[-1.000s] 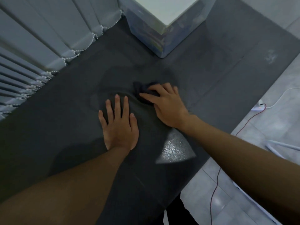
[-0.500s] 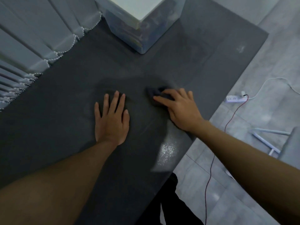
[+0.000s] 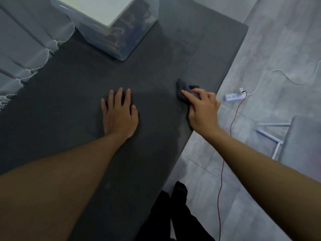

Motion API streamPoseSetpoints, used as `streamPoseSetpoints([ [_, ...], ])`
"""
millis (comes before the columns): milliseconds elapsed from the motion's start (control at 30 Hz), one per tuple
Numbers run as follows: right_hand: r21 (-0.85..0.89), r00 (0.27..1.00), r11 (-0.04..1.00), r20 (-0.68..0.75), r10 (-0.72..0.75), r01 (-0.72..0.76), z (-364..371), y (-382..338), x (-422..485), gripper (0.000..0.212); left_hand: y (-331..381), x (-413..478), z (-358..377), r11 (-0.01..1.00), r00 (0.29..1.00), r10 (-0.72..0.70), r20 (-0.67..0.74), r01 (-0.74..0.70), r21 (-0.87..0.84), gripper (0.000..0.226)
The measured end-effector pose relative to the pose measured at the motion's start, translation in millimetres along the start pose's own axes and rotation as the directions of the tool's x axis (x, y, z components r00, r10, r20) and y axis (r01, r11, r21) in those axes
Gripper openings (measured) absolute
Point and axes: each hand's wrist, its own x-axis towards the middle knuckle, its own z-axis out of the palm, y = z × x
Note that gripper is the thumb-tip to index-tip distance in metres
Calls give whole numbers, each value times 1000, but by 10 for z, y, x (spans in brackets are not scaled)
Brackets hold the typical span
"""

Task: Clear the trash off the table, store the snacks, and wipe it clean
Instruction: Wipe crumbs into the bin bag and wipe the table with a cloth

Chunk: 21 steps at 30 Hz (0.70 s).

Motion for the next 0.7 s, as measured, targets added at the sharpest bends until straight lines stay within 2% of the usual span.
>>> streamPoseSetpoints([
  [33, 36, 995, 995, -19, 94, -94, 11, -71, -26, 49, 54, 56, 4, 1000, 1000, 11, 7, -11, 2, 61],
  [67, 44, 993, 992, -13, 118, -118, 37, -159, -88, 50, 104, 114, 10, 1000, 1000, 12, 11, -12, 1, 61],
  [100, 39, 997, 997, 8, 73, -74, 62, -233, -172, 51, 151, 177, 21, 1000, 1000, 7, 11, -7, -1, 62],
  [167, 40, 986, 987, 55, -156, 154, 70, -259, -318, 50, 224, 310, 45, 1000, 1000, -30, 7, 30, -5, 64],
  [200, 36, 959, 962, 77, -274, 272, 44, -192, -329, 48, 252, 372, 53, 998, 998, -66, 6, 66, -8, 65],
  [267, -30, 917, 919, 97, -388, 392, -15, -9, -190, 46, 283, 457, 80, 991, 991, -133, 0, 133, 6, 68],
  [300, -69, 928, 927, 77, -363, 369, -23, 70, -70, 46, 291, 472, 99, 988, 989, -150, -11, 150, 30, 69],
  [333, -91, 961, 956, 47, -274, 277, -22, 122, 61, 47, 297, 473, 115, 986, 987, -157, -22, 158, 52, 70],
  [367, -84, 992, 989, 12, -125, 125, -15, 127, 177, 48, 303, 465, 125, 985, 987, -161, -28, 162, 64, 69],
  [433, 5, 984, 984, -38, 176, -176, 32, 11, 328, 50, 325, 477, 147, 985, 986, -161, -31, 163, 64, 67],
  [467, 29, 974, 975, -47, 221, -219, 52, -81, 324, 51, 340, 469, 149, 985, 987, -158, -37, 160, 64, 65],
  [500, 26, 984, 985, -39, 174, -173, 96, -175, 290, 51, 346, 475, 155, 985, 987, -158, -41, 161, 63, 64],
  [567, 21, 996, 996, 18, -89, 89, 170, -286, 170, 50, 346, 483, 160, 985, 986, -159, -48, 161, 59, 62],
  [633, 19, 942, 944, 54, -331, 330, 174, -248, 166, 46, 336, 481, 159, 986, 986, -159, -50, 161, 48, 61],
  [667, -9, 921, 922, 56, -385, 386, 156, -198, 263, 45, 330, 486, 154, 986, 986, -156, -48, 159, 44, 61],
  [700, -45, 924, 923, 50, -379, 381, 142, -160, 392, 44, 325, 494, 152, 987, 987, -156, -47, 158, 44, 61],
])
